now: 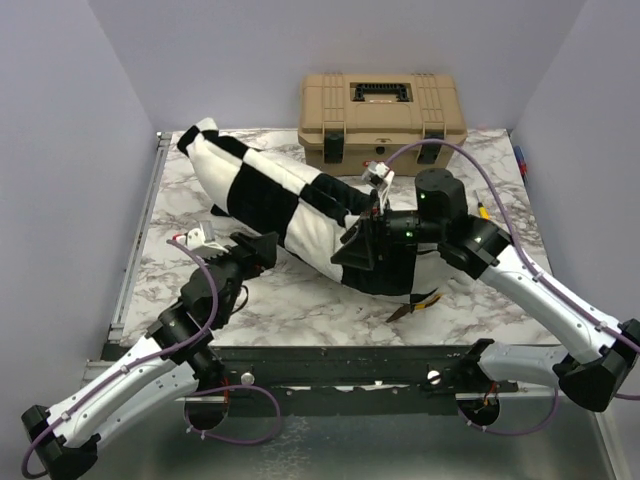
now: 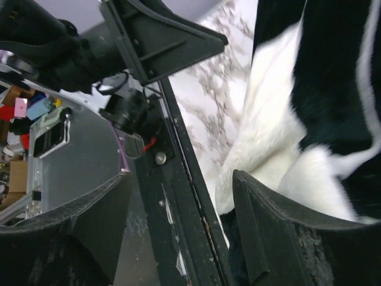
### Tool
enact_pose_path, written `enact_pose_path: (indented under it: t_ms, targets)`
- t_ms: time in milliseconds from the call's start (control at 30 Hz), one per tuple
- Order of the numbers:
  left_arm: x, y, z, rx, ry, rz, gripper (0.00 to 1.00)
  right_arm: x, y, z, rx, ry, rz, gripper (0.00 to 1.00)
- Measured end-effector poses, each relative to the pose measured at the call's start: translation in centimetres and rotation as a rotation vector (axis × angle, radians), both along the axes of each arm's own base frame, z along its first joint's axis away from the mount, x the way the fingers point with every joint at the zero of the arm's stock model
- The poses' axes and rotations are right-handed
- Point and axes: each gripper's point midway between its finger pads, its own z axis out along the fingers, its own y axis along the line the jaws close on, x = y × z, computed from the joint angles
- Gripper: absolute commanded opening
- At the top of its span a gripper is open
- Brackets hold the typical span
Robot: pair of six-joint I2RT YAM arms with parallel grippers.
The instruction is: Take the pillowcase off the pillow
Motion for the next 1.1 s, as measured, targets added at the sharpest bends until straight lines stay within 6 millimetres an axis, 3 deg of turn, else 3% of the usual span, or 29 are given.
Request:
enact_pose_path:
  t_ms: [233, 400, 567, 733, 867, 933, 1100]
  targets:
    - [-0.1, 2.5, 1.9, 0.128, -0.011, 0.074, 0.79, -0.5, -0.6, 6.6, 0.049, -0.117, 0.017, 0.81]
    - [-0.4, 4.0, 1.4, 0.254, 0.029, 0.107, 0.79, 1.1, -1.0, 7.9, 0.005, -0.148, -0.060, 0.86]
    - [-0.6, 4.8, 1.5, 0.350, 0.060, 0.116, 0.80, 4.1, -0.7, 4.1, -0.118, -0.081, -0.160, 0.88]
    - [-0.2, 4.6, 2.4, 0.391, 0.062, 0.111, 0.80, 5.7, -0.7, -2.5, -0.263, 0.045, -0.230, 0.92]
    - [0.2, 4.4, 1.6, 0.471, 0.092, 0.099, 0.80, 5.3, -1.6, -7.2, -0.361, 0.138, -0.260, 0.94]
    - [0.3, 4.4, 1.6, 0.500, 0.096, 0.099, 0.80, 4.9, -2.0, -8.5, -0.386, 0.164, -0.263, 0.94]
    - [0.7, 5.7, 3.6, 0.564, 0.060, 0.155, 0.80, 3.9, -2.5, -12.2, -0.450, 0.245, -0.251, 1.00]
